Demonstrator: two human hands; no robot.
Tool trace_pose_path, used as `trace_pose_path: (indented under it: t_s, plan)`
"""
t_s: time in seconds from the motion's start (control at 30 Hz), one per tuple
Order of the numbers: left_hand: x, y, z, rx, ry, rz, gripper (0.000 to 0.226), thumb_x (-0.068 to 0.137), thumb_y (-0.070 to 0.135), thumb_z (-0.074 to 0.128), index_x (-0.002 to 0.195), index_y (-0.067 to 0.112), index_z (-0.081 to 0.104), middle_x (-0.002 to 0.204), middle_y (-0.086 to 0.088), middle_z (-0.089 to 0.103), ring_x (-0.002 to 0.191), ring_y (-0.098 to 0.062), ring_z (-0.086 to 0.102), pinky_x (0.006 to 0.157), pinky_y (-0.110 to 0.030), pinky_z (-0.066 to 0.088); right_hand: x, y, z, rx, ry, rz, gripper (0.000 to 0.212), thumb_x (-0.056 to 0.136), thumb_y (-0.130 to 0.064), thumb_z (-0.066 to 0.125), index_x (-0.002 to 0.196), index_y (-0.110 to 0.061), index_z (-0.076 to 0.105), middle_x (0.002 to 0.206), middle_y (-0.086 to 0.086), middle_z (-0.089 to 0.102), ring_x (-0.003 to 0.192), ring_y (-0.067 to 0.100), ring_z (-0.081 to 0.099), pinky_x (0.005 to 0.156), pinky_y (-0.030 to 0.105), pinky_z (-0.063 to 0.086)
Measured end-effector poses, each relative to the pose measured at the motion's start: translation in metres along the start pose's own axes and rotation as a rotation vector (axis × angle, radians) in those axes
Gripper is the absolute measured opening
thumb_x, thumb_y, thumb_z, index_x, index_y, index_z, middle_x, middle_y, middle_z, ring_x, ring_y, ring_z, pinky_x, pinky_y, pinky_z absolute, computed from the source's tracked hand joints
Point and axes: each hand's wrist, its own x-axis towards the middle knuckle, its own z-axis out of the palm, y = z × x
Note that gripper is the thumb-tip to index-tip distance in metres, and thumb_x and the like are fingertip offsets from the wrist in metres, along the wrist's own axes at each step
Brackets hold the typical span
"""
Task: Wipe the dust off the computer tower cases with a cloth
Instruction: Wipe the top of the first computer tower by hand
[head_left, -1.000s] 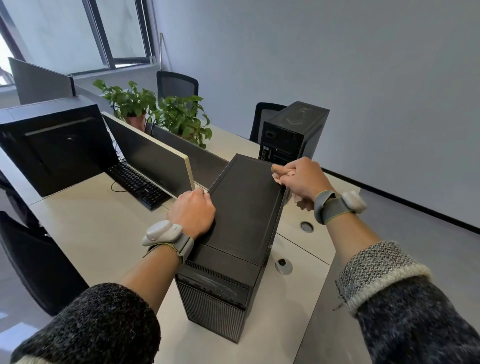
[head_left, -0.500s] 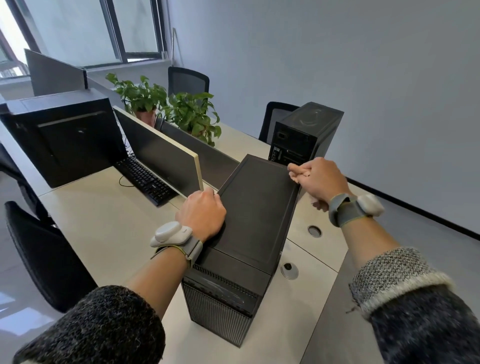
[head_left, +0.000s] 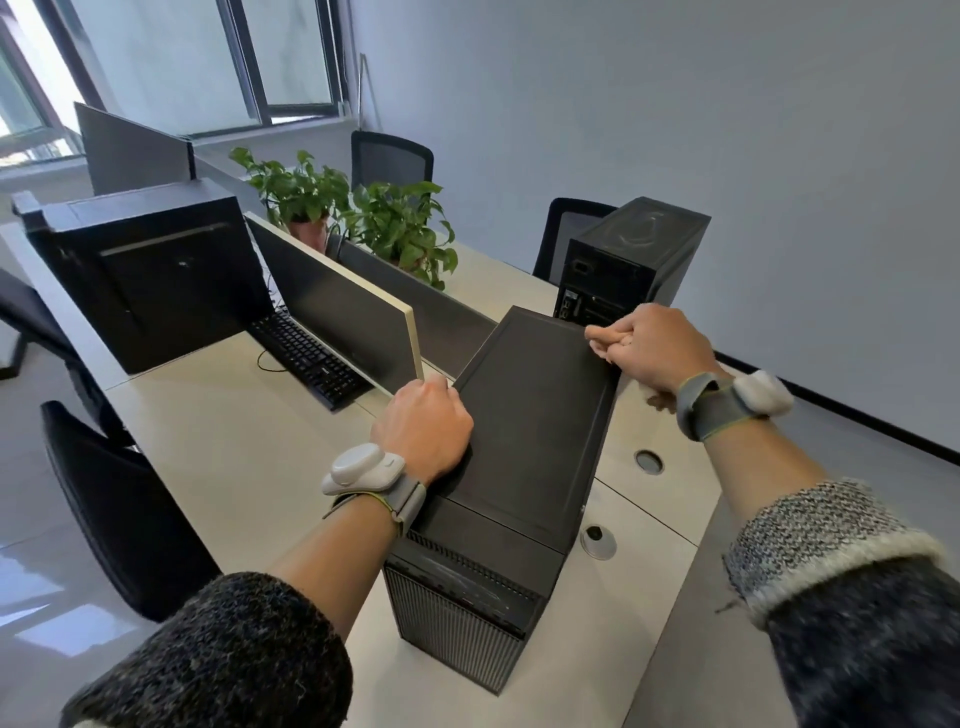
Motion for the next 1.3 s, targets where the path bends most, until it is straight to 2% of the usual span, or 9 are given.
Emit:
trace_pose_path:
  t_s: [0.17, 0.37, 0.57, 0.67, 0.77, 0.93, 1.07, 1.2, 1.3]
  plan:
    - [-0.003, 0.004, -0.004, 0.017, -0.025, 0.044, 0.031, 0.11, 0.026, 0.032, 0.107, 0.012, 0.059, 0.106, -0.005, 0.059, 0.103, -0.026, 0.057, 0.083, -0.038, 0.045, 0.019, -0.032, 0.022, -0.071, 0.069, -0.002, 0.027, 0.101, -0.038, 0.059, 0.097, -0.025, 0.082, 0.102, 0.002, 0.067, 0.089, 0.029, 0.066, 0.075, 0.038, 0.054]
    - [0.0, -0.001, 0.0, -0.028, -0.009, -0.005, 0.034, 0.108, 0.033, 0.033, 0.102, 0.014, 0.06, 0.109, -0.009, 0.063, 0.104, -0.032, 0.06, 0.089, -0.043, 0.05, 0.0, -0.017, 0.012, 0.049, -0.074, -0.086, 0.019, 0.097, -0.04, 0.067, 0.105, -0.035, 0.084, 0.087, -0.023, 0.063, 0.092, 0.014, 0.063, 0.083, 0.039, 0.056]
    - [-0.001, 0.001, -0.002, -0.021, -0.008, 0.004, 0.033, 0.108, 0.03, 0.033, 0.105, 0.011, 0.06, 0.11, -0.01, 0.063, 0.106, -0.032, 0.059, 0.085, -0.04, 0.047, 0.022, -0.031, 0.016, -0.111, 0.066, 0.008, 0.025, 0.099, -0.035, 0.06, 0.091, -0.02, 0.079, 0.101, 0.004, 0.07, 0.085, 0.029, 0.064, 0.077, 0.041, 0.057]
    - [-0.001, -0.002, -0.002, -0.036, -0.016, 0.002, 0.033, 0.108, 0.03, 0.033, 0.102, 0.011, 0.06, 0.109, -0.01, 0.062, 0.106, -0.033, 0.058, 0.085, -0.04, 0.046, 0.007, -0.036, 0.022, 0.002, -0.041, -0.105, 0.023, 0.094, -0.035, 0.061, 0.1, -0.033, 0.083, 0.094, -0.014, 0.068, 0.09, 0.022, 0.067, 0.081, 0.042, 0.06]
    - [-0.001, -0.002, -0.002, -0.032, -0.001, -0.001, 0.033, 0.108, 0.031, 0.033, 0.101, 0.011, 0.059, 0.109, -0.01, 0.062, 0.103, -0.031, 0.058, 0.082, -0.038, 0.043, -0.003, -0.017, 0.008, -0.032, -0.054, -0.086, 0.017, 0.098, -0.043, 0.066, 0.1, -0.04, 0.082, 0.079, -0.019, 0.061, 0.073, 0.014, 0.062, 0.067, 0.032, 0.051]
    - [-0.002, 0.002, -0.003, -0.052, -0.011, 0.004, 0.027, 0.107, 0.026, 0.034, 0.095, 0.014, 0.055, 0.101, -0.005, 0.056, 0.104, -0.031, 0.058, 0.081, -0.036, 0.041, 0.018, -0.019, 0.018, -0.23, 0.113, -0.012, 0.025, 0.101, -0.027, 0.059, 0.113, -0.034, 0.08, 0.103, 0.001, 0.056, 0.094, 0.034, 0.064, 0.073, 0.039, 0.046]
    - [-0.002, -0.001, -0.003, -0.069, -0.03, -0.008, 0.029, 0.107, 0.028, 0.035, 0.098, 0.014, 0.059, 0.108, -0.007, 0.061, 0.105, -0.031, 0.058, 0.081, -0.037, 0.041, 0.0, -0.03, 0.026, -0.045, 0.013, -0.14, 0.039, 0.102, -0.025, 0.055, 0.122, -0.052, 0.074, 0.103, -0.008, 0.052, 0.099, 0.026, 0.061, 0.083, 0.041, 0.052]
    - [-0.002, -0.001, -0.002, -0.068, -0.023, -0.004, 0.03, 0.107, 0.03, 0.036, 0.097, 0.015, 0.06, 0.109, -0.008, 0.063, 0.106, -0.032, 0.059, 0.081, -0.036, 0.04, -0.017, 0.001, 0.009, -0.032, 0.019, -0.125, 0.036, 0.099, -0.025, 0.058, 0.115, -0.05, 0.078, 0.094, -0.024, 0.061, 0.092, 0.017, 0.06, 0.078, 0.038, 0.055]
    - [-0.003, 0.003, -0.005, -0.071, -0.021, -0.008, 0.029, 0.106, 0.027, 0.036, 0.095, 0.015, 0.059, 0.109, -0.009, 0.063, 0.107, -0.034, 0.059, 0.083, -0.039, 0.045, -0.003, 0.008, 0.004, -0.144, 0.107, 0.002, 0.03, 0.097, -0.021, 0.059, 0.106, -0.037, 0.083, 0.105, -0.001, 0.069, 0.086, 0.029, 0.064, 0.072, 0.038, 0.053]
